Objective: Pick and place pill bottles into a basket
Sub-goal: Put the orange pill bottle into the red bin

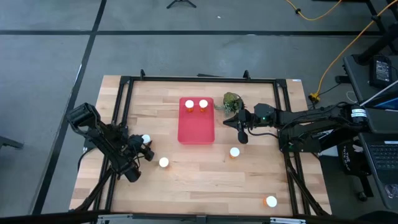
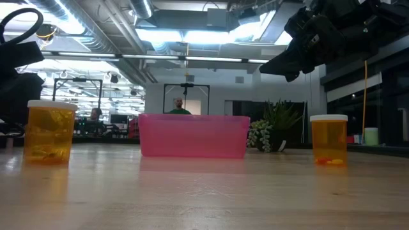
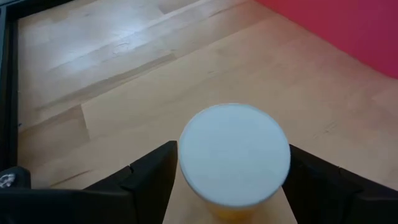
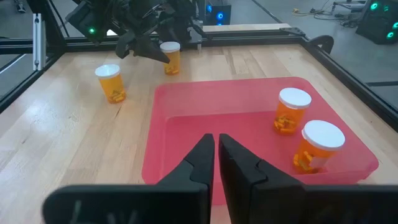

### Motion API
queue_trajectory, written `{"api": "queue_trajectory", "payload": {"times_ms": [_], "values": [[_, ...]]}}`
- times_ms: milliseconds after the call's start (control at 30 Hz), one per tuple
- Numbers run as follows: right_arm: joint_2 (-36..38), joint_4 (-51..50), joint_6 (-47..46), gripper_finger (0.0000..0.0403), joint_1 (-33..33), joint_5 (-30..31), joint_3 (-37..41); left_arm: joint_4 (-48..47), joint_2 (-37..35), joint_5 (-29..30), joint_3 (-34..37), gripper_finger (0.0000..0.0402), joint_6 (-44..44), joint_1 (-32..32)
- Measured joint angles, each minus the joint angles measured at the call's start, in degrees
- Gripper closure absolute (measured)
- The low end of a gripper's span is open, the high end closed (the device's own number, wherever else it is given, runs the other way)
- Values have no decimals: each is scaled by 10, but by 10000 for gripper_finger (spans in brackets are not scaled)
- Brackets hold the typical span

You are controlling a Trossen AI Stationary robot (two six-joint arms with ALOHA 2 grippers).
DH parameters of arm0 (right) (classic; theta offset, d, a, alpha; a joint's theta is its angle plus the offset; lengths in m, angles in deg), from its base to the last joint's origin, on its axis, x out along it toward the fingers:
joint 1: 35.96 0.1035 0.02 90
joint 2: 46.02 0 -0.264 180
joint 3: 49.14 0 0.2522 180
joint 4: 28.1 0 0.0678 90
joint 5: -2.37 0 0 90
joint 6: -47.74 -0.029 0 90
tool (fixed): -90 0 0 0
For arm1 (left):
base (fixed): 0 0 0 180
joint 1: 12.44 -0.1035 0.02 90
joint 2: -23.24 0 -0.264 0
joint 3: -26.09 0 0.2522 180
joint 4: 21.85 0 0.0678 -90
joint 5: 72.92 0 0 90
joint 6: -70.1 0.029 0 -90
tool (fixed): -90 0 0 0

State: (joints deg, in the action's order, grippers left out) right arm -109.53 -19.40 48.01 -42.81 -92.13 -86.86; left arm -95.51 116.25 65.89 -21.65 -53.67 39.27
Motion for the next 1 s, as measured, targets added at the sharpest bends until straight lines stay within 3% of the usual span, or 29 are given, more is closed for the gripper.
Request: {"api": "queue_trajectory", "payload": {"times_ms": [400, 700, 1000], "values": [[0, 0, 0, 374, 0, 0, 0, 0, 0, 0, 0, 205, 0, 0], [0, -1, 2, 374, 0, 0, 0, 0, 0, 0, -7, 205, 5, 0], [0, -1, 2, 374, 0, 0, 0, -20, -41, 8, -57, 205, 99, 0]]}}
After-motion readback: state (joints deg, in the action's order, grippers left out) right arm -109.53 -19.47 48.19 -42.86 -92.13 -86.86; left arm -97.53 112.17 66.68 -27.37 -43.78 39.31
